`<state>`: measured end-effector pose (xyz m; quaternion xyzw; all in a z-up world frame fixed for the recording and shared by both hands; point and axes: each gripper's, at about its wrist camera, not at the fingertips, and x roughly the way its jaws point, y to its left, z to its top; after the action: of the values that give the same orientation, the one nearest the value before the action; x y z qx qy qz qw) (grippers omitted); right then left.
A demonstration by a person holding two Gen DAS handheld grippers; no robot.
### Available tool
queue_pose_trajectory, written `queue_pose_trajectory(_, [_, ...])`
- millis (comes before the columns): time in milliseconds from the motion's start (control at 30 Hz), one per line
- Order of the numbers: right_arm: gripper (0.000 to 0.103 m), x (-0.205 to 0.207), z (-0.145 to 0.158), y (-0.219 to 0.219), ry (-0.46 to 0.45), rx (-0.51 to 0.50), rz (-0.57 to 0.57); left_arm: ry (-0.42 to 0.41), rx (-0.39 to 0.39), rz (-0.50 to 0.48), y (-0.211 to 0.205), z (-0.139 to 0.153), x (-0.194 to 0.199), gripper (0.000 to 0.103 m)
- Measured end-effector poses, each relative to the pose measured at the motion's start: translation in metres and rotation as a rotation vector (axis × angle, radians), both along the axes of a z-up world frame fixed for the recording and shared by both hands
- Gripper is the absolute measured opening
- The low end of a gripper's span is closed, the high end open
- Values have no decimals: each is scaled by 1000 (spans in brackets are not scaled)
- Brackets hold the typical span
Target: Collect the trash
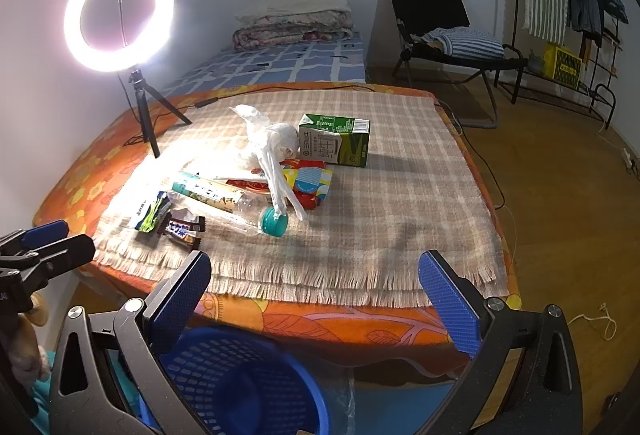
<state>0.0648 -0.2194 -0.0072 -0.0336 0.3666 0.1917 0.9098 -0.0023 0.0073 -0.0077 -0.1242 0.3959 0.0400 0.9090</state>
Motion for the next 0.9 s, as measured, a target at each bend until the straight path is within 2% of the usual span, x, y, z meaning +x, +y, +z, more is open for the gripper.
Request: queue_pose_trajectory(900, [103,0,-4,-1,10,2,-1,3,-3,1,1,-1,-1,103])
